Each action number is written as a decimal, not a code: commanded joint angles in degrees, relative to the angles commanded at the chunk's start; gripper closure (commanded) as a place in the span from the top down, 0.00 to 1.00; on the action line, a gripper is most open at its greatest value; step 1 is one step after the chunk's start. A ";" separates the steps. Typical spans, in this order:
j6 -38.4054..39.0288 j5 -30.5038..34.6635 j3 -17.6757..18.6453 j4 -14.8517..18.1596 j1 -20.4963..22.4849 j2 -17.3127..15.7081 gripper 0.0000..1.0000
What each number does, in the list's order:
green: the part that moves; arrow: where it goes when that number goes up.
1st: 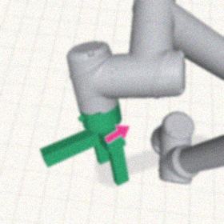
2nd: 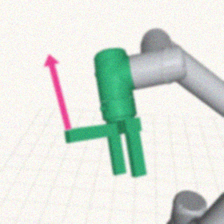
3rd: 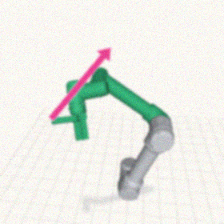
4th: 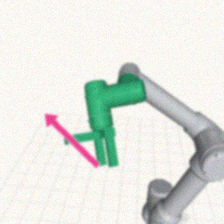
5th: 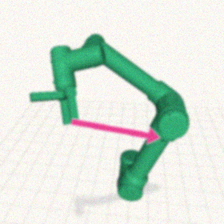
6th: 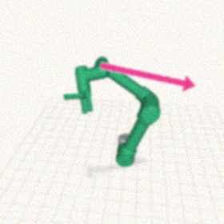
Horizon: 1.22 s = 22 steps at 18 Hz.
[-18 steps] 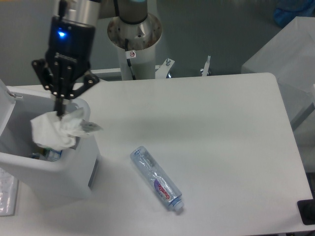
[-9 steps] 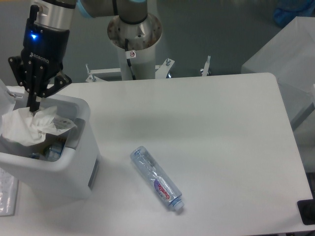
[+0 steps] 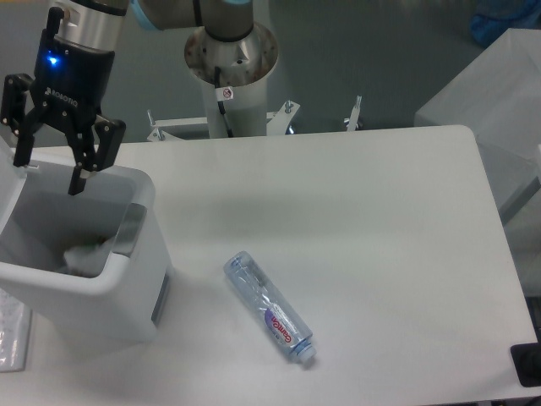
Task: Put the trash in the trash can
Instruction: 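Move the open gripper back to the red-labelled water bottle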
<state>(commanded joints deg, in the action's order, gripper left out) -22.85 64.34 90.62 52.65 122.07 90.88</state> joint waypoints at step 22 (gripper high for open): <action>8.78 13.36 -16.77 17.99 17.50 29.44 1.00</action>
<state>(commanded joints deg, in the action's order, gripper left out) -14.07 77.70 73.85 70.64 139.57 120.32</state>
